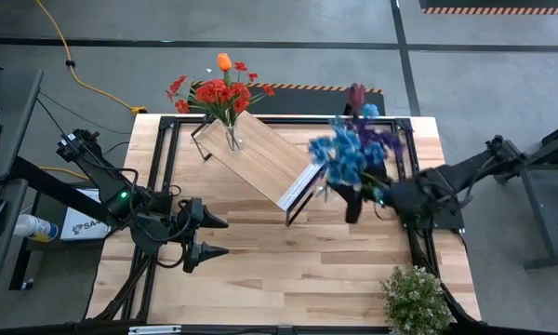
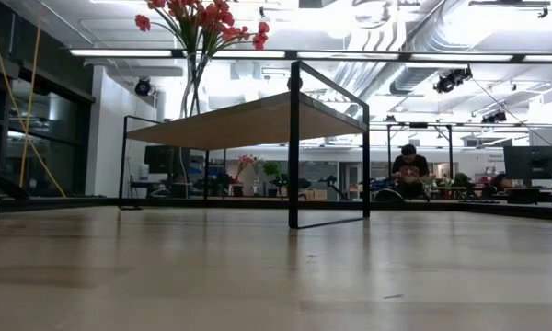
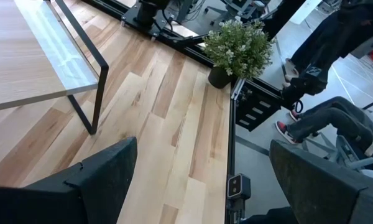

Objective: Pick and place flowers into a vace then onto a shelf
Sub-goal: Put the transparent flower vase with flowers on the shelf

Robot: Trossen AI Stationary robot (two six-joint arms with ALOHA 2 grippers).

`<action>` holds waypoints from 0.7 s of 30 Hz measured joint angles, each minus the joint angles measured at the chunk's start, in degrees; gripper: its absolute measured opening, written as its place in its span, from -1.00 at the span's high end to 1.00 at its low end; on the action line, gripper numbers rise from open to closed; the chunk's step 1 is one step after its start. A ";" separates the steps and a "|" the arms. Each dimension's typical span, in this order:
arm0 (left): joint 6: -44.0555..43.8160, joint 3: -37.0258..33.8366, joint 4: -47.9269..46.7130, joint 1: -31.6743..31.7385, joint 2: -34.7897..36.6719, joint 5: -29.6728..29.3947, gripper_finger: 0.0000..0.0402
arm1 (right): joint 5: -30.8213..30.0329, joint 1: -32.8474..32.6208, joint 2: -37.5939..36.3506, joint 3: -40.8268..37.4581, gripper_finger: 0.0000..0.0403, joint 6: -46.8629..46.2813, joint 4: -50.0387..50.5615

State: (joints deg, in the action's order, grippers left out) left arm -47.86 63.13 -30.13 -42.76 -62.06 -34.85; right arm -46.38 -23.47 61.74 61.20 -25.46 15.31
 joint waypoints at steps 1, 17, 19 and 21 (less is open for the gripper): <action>-0.01 0.00 0.01 0.00 0.00 -0.01 -0.99 | 1.97 2.06 0.37 -0.14 0.19 0.99 -1.82; -0.02 0.00 0.00 -0.02 0.00 -0.02 -0.99 | 25.11 23.77 19.05 -0.10 0.19 10.02 -21.06; -0.02 0.00 0.00 -0.01 0.00 -0.02 -0.99 | 25.42 24.39 20.47 -0.10 0.19 10.91 -21.89; -0.02 0.00 0.00 -0.02 0.00 -0.02 -0.99 | 25.38 24.64 21.85 -0.10 0.19 11.34 -22.89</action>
State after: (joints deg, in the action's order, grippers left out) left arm -47.88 63.13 -30.13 -42.78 -62.06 -34.87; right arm -20.99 1.17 83.59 61.10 -14.12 -7.57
